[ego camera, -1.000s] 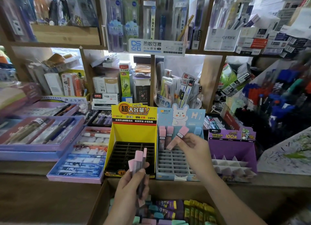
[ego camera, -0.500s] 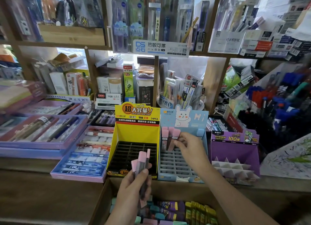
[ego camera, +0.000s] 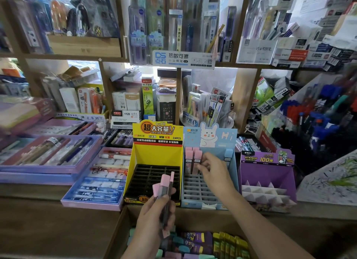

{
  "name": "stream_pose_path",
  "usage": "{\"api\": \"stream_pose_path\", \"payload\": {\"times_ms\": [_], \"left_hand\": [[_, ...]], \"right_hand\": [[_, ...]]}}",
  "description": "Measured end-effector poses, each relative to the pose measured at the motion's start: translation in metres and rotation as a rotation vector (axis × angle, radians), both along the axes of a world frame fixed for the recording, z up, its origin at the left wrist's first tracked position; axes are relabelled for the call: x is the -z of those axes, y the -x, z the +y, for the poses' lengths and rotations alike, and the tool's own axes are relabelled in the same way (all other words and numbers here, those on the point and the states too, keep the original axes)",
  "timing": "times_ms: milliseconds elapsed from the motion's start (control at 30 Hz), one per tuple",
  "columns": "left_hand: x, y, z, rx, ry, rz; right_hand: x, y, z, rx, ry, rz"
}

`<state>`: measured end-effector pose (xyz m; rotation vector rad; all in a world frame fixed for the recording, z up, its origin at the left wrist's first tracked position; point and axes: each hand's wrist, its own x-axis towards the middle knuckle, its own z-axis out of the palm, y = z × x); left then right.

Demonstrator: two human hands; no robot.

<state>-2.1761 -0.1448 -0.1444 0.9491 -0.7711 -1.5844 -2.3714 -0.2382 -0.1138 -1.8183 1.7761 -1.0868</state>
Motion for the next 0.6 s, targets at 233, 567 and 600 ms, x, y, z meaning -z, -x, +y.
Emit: {"api": "stream_pose_path", "payload": {"times_ms": [233,567,600], "left_hand": [[-0.009,0.002,0.006,0.002,-0.017,0.038],[-0.009,0.010,0.009,-0.020,0.092,-0.095],[-0.008,0.010,0.008,-0.016,0.110,-0.142]], "right_hand": [[0.002,0.008,0.014,0.039,-0.024,-0.037],[-0.013,-0.011,0.069,-0.265,-0.178,-0.445],[-0.012,-0.014,0.071,-0.293,-0.221,-0.484]]}}
